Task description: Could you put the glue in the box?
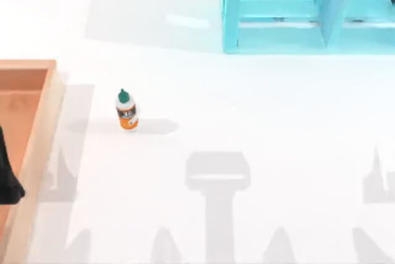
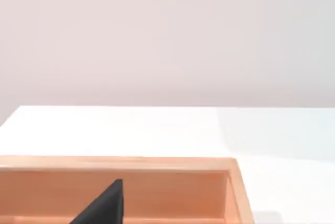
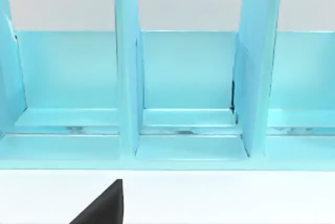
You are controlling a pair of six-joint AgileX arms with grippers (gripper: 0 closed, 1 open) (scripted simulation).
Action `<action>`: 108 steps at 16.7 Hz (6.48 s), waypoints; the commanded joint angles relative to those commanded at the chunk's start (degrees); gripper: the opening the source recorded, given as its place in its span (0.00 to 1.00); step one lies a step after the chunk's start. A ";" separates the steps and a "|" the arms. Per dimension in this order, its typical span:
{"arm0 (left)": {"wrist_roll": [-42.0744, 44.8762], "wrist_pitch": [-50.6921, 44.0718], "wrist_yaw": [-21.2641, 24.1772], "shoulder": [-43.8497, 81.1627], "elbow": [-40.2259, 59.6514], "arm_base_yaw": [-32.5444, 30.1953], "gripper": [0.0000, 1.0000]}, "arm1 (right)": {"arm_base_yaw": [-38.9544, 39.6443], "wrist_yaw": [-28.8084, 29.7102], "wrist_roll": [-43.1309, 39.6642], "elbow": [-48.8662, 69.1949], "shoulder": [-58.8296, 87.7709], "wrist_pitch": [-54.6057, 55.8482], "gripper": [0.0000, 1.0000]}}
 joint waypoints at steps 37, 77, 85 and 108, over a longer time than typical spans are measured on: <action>-10.44 95.18 -40.61 126.03 15.90 -44.14 1.00 | 0.00 0.00 0.00 0.00 0.00 0.00 1.00; -6.80 85.22 -28.21 133.36 35.43 -31.71 0.00 | 0.00 0.00 0.00 0.00 0.00 0.00 1.00; -6.81 69.08 -28.64 115.95 34.56 -31.28 0.00 | 0.00 0.00 0.00 0.00 0.00 0.00 1.00; 43.22 23.59 2.45 102.22 52.47 -1.35 0.00 | 0.00 0.00 0.00 0.00 0.00 0.00 1.00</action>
